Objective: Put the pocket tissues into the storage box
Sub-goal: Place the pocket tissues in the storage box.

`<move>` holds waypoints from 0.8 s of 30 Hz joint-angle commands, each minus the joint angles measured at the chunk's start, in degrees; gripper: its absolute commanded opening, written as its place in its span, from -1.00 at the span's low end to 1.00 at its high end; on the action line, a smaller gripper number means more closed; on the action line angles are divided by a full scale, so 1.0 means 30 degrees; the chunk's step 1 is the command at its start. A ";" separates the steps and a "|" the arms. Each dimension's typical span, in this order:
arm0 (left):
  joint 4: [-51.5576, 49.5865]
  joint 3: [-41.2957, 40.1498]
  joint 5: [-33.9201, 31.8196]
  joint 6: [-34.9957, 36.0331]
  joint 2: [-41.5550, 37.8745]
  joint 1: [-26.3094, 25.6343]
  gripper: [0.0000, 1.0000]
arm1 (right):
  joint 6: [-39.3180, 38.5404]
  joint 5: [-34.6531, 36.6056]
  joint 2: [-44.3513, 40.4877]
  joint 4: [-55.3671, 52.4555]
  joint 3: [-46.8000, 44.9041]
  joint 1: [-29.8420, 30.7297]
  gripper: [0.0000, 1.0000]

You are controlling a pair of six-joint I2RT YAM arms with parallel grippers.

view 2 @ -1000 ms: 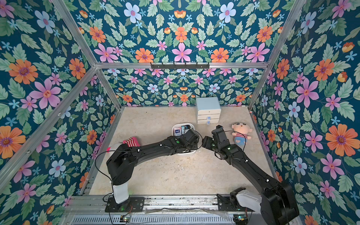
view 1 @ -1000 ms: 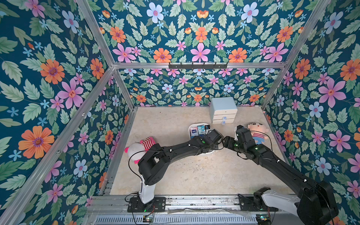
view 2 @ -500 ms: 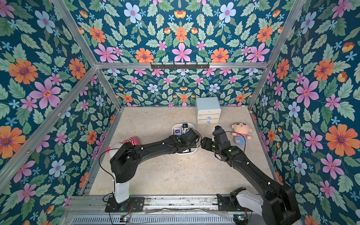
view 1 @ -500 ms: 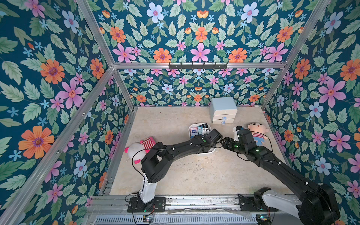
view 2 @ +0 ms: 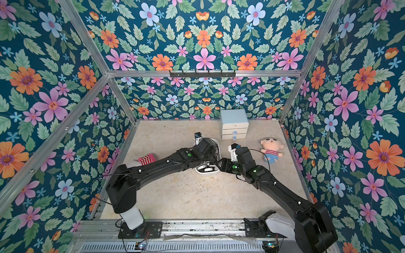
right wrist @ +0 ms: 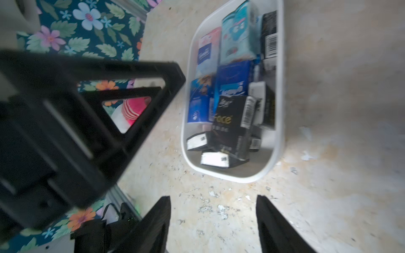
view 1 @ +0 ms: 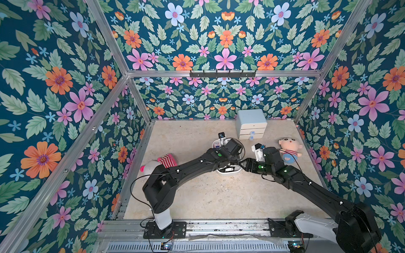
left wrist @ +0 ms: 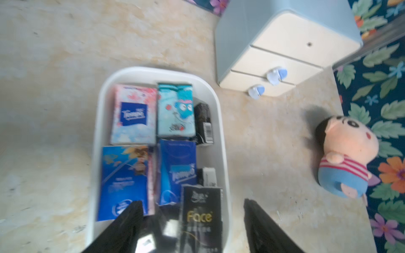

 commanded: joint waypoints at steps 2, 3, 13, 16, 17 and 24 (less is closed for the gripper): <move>-0.0417 -0.2275 -0.0266 -0.0653 -0.2393 0.1507 0.57 | 0.0779 -0.1558 0.1120 0.2392 0.0636 0.1020 0.33; -0.0388 -0.3004 -0.0182 -0.0804 -0.3081 0.1938 0.57 | 0.0953 -0.1653 0.1414 0.2768 0.0654 0.1078 0.33; -0.1324 -0.7152 -0.1543 -0.1744 -0.8269 0.3528 0.58 | 0.0355 -0.0554 0.4122 0.2660 0.1115 0.1062 0.34; -0.1671 -0.7699 -0.1890 -0.2019 -0.9153 0.3610 0.59 | 0.0152 -0.0129 0.4601 0.2299 0.1125 0.0953 0.34; -0.1744 -0.7872 -0.1987 -0.2075 -0.9373 0.3632 0.59 | 0.0126 -0.0013 0.4648 0.2302 0.1042 0.0935 0.34; -0.2271 -0.8459 -0.2354 -0.2290 -1.0424 0.3736 0.59 | 0.0052 0.0606 0.4818 0.1964 0.0938 0.0757 0.34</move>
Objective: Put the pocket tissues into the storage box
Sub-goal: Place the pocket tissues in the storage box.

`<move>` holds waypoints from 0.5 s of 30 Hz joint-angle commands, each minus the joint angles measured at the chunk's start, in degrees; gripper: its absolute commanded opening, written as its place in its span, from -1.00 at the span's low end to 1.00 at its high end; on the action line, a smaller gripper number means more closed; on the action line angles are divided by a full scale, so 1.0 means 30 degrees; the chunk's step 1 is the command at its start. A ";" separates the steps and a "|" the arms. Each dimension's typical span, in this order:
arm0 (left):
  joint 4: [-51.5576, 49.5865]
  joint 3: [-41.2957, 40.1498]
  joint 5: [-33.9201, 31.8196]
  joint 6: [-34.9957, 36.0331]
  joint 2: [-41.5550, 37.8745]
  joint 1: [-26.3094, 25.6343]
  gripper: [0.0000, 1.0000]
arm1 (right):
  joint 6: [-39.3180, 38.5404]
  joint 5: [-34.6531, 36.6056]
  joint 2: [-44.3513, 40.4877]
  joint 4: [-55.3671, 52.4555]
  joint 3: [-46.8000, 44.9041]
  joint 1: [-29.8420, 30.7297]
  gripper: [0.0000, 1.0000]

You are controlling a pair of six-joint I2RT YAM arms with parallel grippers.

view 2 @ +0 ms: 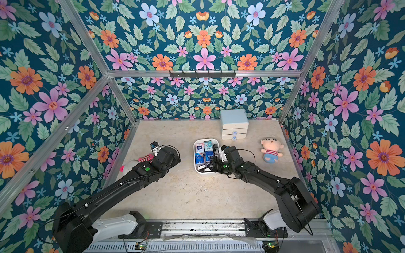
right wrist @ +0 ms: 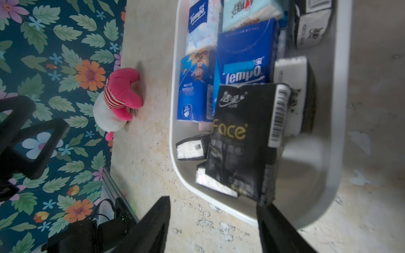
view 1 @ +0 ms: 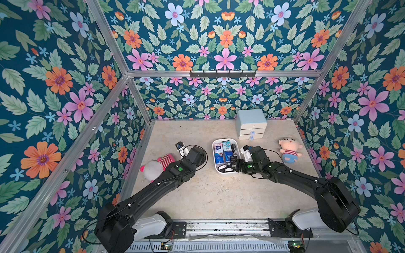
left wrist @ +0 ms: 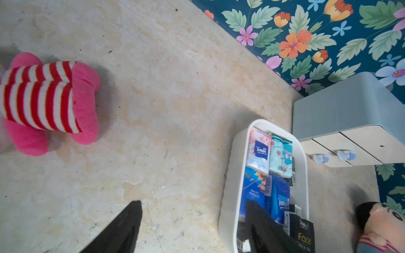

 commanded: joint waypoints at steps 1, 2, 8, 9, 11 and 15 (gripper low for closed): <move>-0.0547 -0.0052 -0.0547 -0.0187 -0.0305 0.0064 0.59 | -0.0290 0.0052 -0.0047 -0.0060 0.0235 0.0005 0.34; -0.0613 -0.0022 -0.0550 -0.0184 -0.0389 0.0070 0.59 | -0.0241 -0.0372 -0.0139 -0.0202 0.0359 0.0020 0.33; -0.0930 -0.0073 -0.0747 -0.0190 -0.1117 0.0064 0.59 | 0.0210 -0.1129 -0.1850 -0.0488 0.0782 0.0060 0.34; -0.0960 -0.0131 -0.0829 -0.0205 -0.1264 0.0067 0.59 | 0.0326 -0.1120 -0.1965 -0.0342 0.0928 0.0063 0.34; -0.1018 -0.0278 -0.0920 -0.0284 -0.1549 0.0063 0.59 | 0.0397 -0.1119 -0.1734 -0.0066 0.1293 0.0056 0.35; -0.1243 -0.0517 -0.1138 -0.0430 -0.1946 0.0063 0.59 | 0.0244 -0.1266 -0.0293 0.0126 0.1934 0.0066 0.34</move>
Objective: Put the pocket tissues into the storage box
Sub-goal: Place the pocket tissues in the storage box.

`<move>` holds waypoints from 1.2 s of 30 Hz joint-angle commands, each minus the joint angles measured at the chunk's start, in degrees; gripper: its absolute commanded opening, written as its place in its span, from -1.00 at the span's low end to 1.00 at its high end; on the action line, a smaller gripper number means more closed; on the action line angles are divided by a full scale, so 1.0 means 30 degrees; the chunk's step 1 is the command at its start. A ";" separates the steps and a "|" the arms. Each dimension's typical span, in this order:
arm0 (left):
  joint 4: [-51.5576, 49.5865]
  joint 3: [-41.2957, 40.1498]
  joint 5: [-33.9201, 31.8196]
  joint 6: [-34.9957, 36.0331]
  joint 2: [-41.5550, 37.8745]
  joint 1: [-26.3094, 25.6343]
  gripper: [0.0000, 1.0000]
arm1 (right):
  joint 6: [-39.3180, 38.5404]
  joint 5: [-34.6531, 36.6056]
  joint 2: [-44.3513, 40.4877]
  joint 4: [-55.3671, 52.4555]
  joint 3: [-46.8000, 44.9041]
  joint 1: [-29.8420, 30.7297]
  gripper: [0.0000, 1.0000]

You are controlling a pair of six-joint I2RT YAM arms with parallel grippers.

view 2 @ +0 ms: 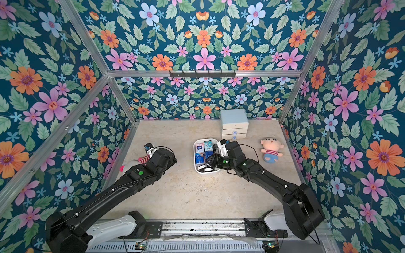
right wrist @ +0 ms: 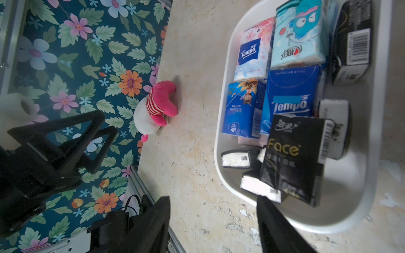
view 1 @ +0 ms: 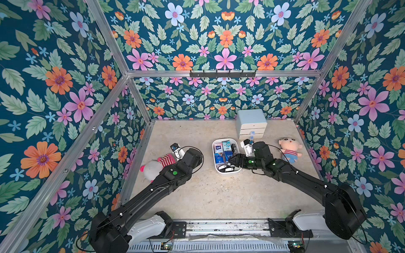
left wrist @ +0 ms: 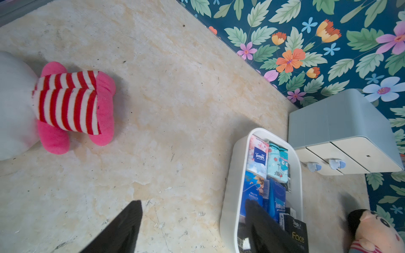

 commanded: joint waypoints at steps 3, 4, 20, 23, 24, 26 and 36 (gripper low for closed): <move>-0.0734 -0.0171 -0.0718 -0.0234 -0.0480 0.0048 0.59 | 0.0010 0.0147 0.1396 0.0361 0.0193 0.0003 0.34; -0.0838 -0.0211 -0.0766 -0.0322 -0.0613 0.0048 0.59 | -0.0036 0.0333 0.1532 0.0242 0.0082 0.0025 0.34; -0.1621 -0.0756 -0.1337 -0.0675 -0.1945 0.0063 0.60 | -0.0554 0.1814 0.1312 -0.0763 -0.1003 0.0021 0.34; -0.1652 -0.0801 -0.1344 -0.0705 -0.1966 0.0048 0.60 | -0.0714 0.2126 0.1106 -0.1048 -0.1081 0.0024 0.34; -0.1652 -0.0801 -0.1351 -0.0706 -0.1982 0.0048 0.60 | -0.0747 0.2113 0.1075 -0.1094 -0.1086 0.0020 0.34; -0.1680 -0.0801 -0.1360 -0.0705 -0.2039 0.0048 0.60 | -0.0839 0.2005 0.0975 -0.1236 -0.0970 0.0014 0.34; -0.2666 -0.1351 -0.4411 0.1010 -0.2562 0.0067 0.64 | -0.1972 0.5467 -0.2053 -0.3456 -0.0733 0.0006 0.44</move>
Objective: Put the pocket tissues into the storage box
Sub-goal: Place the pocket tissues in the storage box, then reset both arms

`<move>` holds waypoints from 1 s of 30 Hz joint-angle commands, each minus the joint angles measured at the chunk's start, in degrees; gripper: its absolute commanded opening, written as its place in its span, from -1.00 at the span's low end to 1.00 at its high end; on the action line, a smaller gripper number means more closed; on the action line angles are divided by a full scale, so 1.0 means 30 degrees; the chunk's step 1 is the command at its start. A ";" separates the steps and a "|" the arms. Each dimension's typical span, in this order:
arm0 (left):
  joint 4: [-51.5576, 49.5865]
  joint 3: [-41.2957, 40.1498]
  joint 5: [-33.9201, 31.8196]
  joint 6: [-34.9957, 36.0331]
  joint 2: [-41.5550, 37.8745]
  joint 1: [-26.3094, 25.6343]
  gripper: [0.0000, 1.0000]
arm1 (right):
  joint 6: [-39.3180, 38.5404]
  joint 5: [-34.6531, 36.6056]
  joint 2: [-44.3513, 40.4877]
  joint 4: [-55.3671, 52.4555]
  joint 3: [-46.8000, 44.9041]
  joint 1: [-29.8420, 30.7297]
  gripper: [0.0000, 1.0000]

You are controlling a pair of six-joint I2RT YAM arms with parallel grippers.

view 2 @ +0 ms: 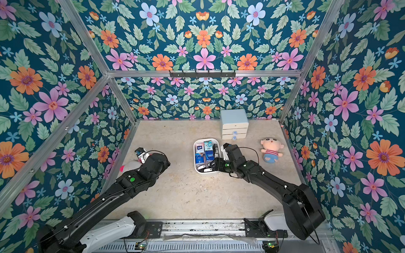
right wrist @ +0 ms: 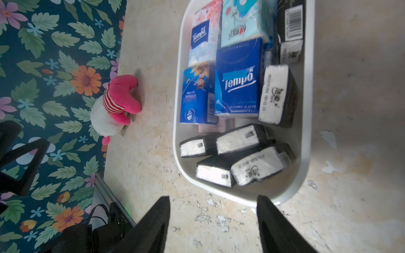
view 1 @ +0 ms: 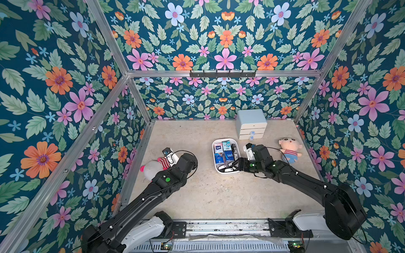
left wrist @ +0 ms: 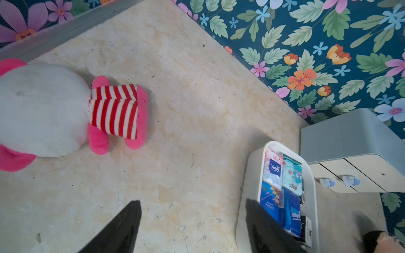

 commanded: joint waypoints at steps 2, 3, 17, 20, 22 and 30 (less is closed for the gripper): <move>-0.0597 -0.1084 -0.4324 0.3334 -0.0562 0.0045 0.72 | -0.1738 0.5976 -0.1628 -0.1665 0.0125 -0.0215 0.54; -0.0233 -0.1526 -0.5184 0.4319 -0.0777 0.0067 0.77 | -0.2057 0.7367 -0.1951 -0.1764 0.0002 -0.0573 0.57; 1.8974 -1.0264 0.0353 1.6810 0.0545 0.9459 0.99 | -0.9777 1.4672 -0.3194 1.4872 -1.0517 -0.7325 0.72; 2.2256 -1.0147 0.2280 1.7299 0.3232 1.1085 0.99 | -0.9413 1.3872 -0.2823 1.8791 -1.1742 -0.8603 0.76; 2.5590 -1.0364 0.3331 1.7997 0.5418 1.1806 0.99 | -0.9139 1.2665 -0.1733 2.3696 -1.2883 -0.9525 0.77; 3.4376 -1.0307 0.6354 1.9146 1.1296 1.3494 0.99 | -0.8236 0.9222 0.2605 2.9199 -1.3354 -1.2379 0.98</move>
